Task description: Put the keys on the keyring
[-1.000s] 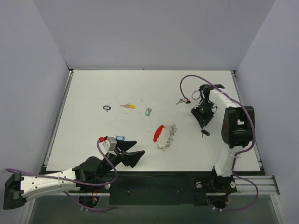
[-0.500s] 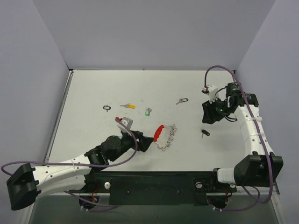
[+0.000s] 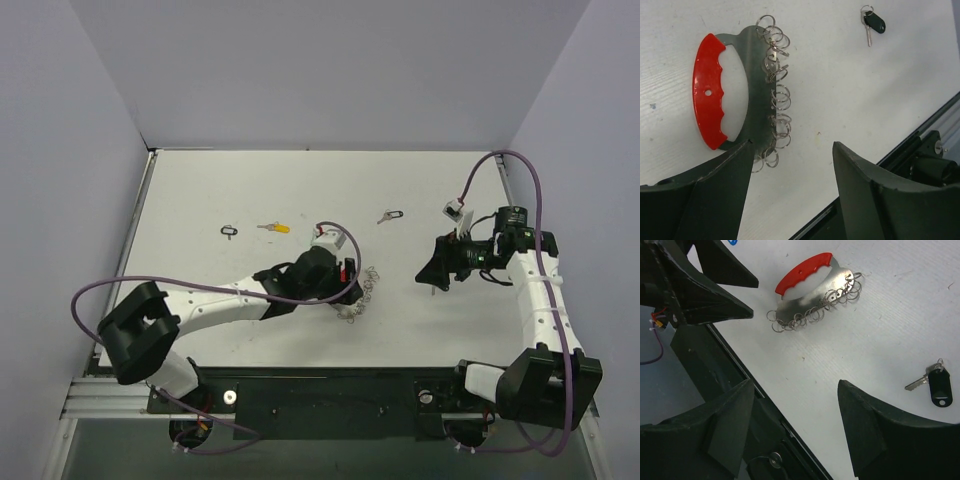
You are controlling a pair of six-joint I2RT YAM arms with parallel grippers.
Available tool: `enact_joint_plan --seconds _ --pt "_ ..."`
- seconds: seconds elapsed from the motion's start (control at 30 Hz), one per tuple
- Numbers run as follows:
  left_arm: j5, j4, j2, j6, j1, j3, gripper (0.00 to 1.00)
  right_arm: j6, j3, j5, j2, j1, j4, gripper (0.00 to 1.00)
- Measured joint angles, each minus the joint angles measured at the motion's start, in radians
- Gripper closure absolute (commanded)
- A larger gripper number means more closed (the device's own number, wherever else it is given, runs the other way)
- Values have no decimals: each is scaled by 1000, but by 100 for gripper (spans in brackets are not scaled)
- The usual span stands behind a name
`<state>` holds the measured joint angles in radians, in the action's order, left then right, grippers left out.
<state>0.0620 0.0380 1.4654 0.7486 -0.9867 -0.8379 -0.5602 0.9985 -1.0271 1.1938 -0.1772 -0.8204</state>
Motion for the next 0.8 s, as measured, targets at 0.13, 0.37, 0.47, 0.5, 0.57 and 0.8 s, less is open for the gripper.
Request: enact_joint_plan --seconds 0.13,0.37,0.47,0.5,0.57,0.8 --pt "82 -109 146 34 -56 -156 42 18 5 -2 12 -8 -1 39" --pt "244 -250 296 162 -127 -293 50 23 27 13 47 -42 -25 40" --pt "315 -283 310 223 -147 -309 50 -2 41 11 66 -59 -63 41" --pt "339 -292 311 247 -153 -314 50 -17 47 10 72 -61 -80 41" --pt "375 -300 314 291 -161 -323 50 -51 59 7 84 -66 -111 41" --pt "410 -294 325 334 -169 -325 46 -302 59 -16 93 -10 -231 45"
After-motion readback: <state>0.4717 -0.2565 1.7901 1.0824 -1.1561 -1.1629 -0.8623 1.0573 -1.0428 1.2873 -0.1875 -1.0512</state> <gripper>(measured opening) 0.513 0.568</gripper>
